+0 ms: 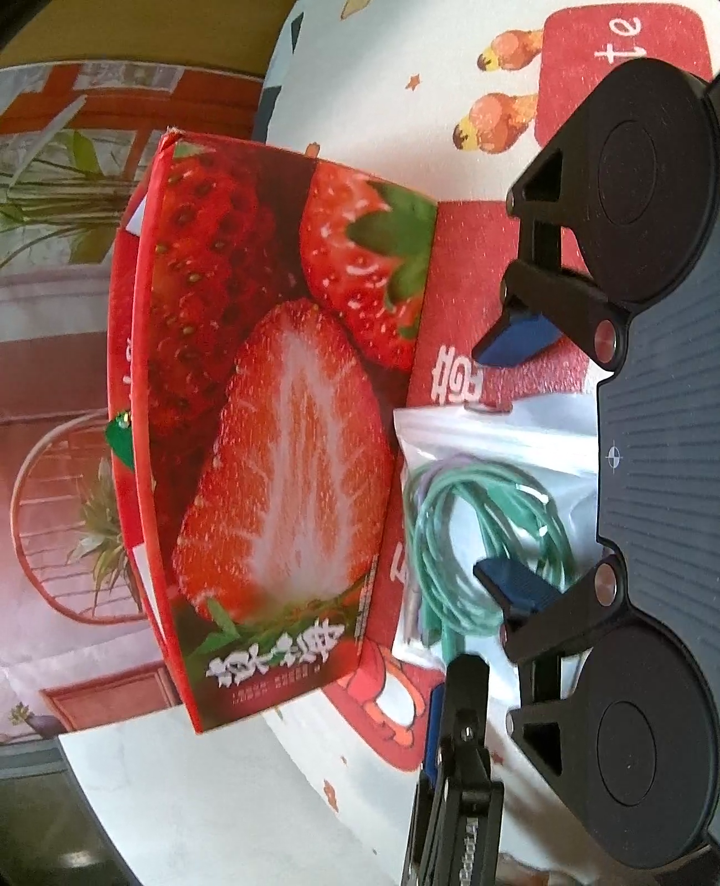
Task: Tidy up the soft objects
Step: 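Close both grippers on the cable packet's edges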
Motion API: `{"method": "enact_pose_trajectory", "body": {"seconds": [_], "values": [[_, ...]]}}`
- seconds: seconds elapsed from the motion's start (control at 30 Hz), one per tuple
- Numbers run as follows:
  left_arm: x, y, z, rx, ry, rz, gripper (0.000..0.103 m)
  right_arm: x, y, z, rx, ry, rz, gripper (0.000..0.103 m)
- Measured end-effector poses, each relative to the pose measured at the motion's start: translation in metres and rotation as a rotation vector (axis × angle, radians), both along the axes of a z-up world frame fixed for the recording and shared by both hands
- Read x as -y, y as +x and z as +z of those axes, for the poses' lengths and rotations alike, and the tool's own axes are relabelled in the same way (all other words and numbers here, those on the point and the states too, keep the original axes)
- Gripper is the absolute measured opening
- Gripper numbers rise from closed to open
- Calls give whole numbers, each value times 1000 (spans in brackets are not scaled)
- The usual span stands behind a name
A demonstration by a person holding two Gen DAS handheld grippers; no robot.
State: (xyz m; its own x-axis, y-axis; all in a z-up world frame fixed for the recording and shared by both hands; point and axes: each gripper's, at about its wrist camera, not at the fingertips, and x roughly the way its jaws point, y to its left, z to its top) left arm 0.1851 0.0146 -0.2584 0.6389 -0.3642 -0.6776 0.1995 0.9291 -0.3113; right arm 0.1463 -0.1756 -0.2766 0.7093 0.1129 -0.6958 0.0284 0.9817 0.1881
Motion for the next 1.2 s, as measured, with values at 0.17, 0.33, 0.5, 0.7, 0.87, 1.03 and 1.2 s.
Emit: {"method": "enact_pose_trajectory", "body": {"seconds": [0.17,0.33,0.5,0.7,0.87,1.03,1.2], "values": [[0,-1,-1,4,-12,0,44,-3,-3,3,-9,50,23,49],[-1,-2,-1,6,-21,3,44,-7,-9,4,-15,93,38,44],[-3,-2,-2,5,-31,4,44,-3,-10,5,-18,105,20,36],[-3,-3,-1,0,-26,1,44,0,-10,6,-14,75,-19,37],[2,-3,0,8,12,-13,45,1,-9,6,-15,60,-28,38],[-4,-2,-3,-2,-52,10,44,-3,-6,4,-13,82,-4,39],[-5,-3,-3,-9,-72,14,44,-1,-5,4,-12,134,-10,37]]}}
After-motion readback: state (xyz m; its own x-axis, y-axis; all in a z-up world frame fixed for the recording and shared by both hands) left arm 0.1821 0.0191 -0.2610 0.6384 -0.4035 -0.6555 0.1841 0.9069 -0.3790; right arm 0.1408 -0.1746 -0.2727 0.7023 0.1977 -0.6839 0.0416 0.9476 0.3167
